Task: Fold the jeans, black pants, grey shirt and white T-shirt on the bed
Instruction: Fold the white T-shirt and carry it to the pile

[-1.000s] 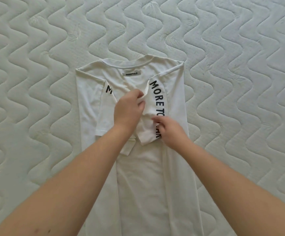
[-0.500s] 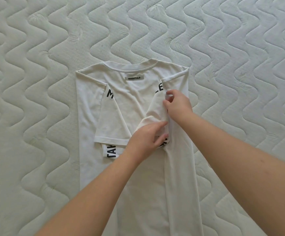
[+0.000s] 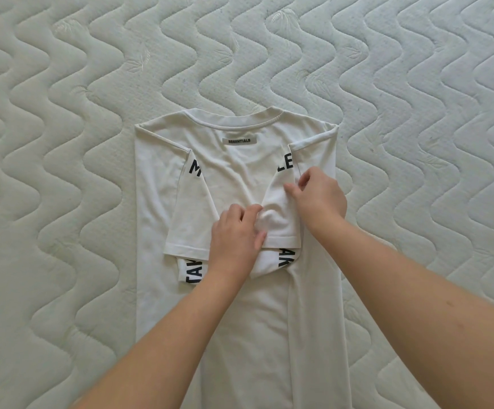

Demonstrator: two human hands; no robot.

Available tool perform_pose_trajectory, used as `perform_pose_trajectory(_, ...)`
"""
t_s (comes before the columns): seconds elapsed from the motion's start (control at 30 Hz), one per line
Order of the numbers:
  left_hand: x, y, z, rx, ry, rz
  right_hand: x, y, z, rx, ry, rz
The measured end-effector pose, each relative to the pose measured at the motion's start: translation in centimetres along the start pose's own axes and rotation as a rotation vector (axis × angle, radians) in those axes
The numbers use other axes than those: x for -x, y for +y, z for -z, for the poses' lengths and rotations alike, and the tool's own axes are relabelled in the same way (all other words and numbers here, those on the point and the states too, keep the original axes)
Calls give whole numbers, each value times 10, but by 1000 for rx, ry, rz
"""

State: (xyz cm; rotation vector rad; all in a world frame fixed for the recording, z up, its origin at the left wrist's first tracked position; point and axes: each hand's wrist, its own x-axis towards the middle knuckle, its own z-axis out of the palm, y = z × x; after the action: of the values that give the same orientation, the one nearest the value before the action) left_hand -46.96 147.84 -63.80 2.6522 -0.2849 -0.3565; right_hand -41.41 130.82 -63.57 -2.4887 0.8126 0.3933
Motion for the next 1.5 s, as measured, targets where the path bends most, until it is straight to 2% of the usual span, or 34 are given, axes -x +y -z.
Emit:
perform_pose_trajectory(0.07,0,1,-3,-165,81,-91,0,-1,0,31,75,83)
perform_pose_trajectory(0.13,-2,1,-9,-241,126,-278,0,-4,0,58,191,219)
perform_pose_trajectory(0.17,-3,0,-13,-262,123,-356,0,-6,-1,54,258,299)
perform_pose_trajectory(0.23,-4,-7,-20,-279,62,-401,-1,-11,-3,-3,327,482)
perform_pose_trajectory(0.33,3,-17,-32,-297,-37,-366,-8,-10,-13,154,144,658)
perform_pose_trajectory(0.43,4,-21,-39,-312,-51,-346,-23,5,-24,413,-6,607)
perform_pose_trajectory(0.53,0,-24,-42,-303,-37,-362,-42,13,-24,442,-4,611)
perform_pose_trajectory(0.7,0,-27,-42,-311,-55,-365,-58,21,2,282,122,525)
perform_pose_trajectory(0.83,-2,-28,-45,-304,-30,-367,-78,27,28,-47,277,251)
perform_pose_trajectory(0.9,-2,-29,-46,-297,-23,-367,-100,29,44,-100,154,245)
perform_pose_trajectory(0.97,-2,-31,-48,-293,-19,-369,-122,32,65,-87,-97,368)
perform_pose_trajectory(1.03,-3,-32,-50,-296,-16,-373,-141,32,86,58,-325,471)
perform_pose_trajectory(1.1,-3,-33,-52,-301,-13,-375,-158,27,99,265,-425,529)
perform_pose_trajectory(1.2,-4,-33,-52,-303,-12,-377,-175,14,104,446,-417,589)
perform_pose_trajectory(1.33,-5,-33,-53,-308,-5,-380,-185,-2,102,472,-405,556)
perform_pose_trajectory(1.5,-6,-33,-53,-325,-6,-382,-178,4,89,487,-34,406)
